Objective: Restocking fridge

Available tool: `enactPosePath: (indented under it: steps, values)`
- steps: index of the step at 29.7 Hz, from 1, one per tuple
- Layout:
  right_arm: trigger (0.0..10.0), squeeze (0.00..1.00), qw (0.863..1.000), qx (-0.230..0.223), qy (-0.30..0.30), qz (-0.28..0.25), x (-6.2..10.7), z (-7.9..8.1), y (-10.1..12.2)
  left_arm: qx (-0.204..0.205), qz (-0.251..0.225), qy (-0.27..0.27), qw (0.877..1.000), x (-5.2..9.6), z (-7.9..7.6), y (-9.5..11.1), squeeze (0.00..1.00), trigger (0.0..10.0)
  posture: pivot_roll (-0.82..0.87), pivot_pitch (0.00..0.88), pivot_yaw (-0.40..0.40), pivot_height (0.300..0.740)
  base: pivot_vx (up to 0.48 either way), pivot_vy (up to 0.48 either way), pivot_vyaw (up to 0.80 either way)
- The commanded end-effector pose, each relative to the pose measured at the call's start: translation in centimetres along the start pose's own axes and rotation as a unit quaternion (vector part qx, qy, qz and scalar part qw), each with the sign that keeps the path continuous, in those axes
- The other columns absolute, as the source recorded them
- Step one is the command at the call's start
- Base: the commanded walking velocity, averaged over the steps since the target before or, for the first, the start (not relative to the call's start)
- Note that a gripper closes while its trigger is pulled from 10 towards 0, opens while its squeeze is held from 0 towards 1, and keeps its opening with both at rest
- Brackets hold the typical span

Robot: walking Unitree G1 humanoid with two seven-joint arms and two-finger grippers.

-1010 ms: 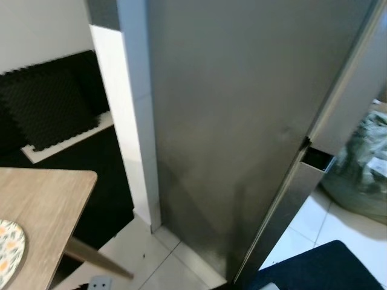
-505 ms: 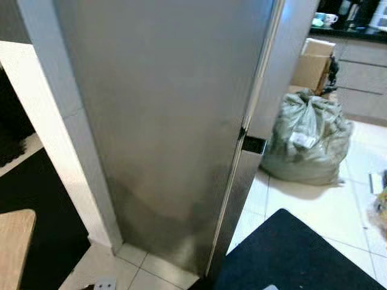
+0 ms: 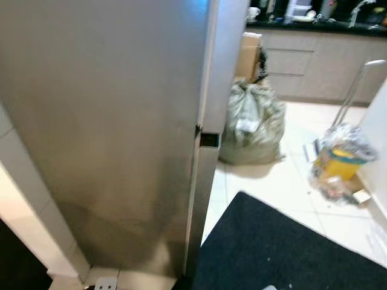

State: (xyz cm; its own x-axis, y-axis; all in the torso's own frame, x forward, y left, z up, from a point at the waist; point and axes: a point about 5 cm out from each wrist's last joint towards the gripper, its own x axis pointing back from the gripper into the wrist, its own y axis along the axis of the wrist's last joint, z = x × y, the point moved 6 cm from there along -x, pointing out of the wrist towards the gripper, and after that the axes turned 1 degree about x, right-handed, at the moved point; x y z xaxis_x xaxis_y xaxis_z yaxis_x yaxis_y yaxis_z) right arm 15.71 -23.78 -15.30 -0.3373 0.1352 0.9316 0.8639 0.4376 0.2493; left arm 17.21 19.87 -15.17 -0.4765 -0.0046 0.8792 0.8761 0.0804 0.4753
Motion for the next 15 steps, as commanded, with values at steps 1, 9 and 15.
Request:
enactPosePath:
  steps: [1, 9, 15]
  values:
    - [10.0, 0.0, 1.0, 0.002, 0.007, 0.002, -0.03, 0.72, -0.22, -0.001, 0.02, 0.0, 1.0, 0.17, 0.01, -1.44, 0.0, 10.0, -0.03, 0.0, -0.003, 0.74, 0.0, 0.0, -0.76]
    - [10.0, 0.0, 1.0, 0.001, 0.005, 0.004, -0.03, 0.73, -0.33, -0.007, 0.019, -0.001, 1.0, 0.16, -0.06, -1.41, 0.0, 10.0, -0.02, 0.0, -0.002, 0.74, 0.0, 0.0, -0.76]
    - [10.0, 0.0, 1.0, -0.001, 0.004, 0.005, -0.02, 0.69, -0.36, -0.007, 0.017, -0.001, 1.0, 0.15, -0.12, -1.35, 0.0, 10.0, -0.02, 0.0, -0.002, 0.74, 0.0, 0.0, -0.76]
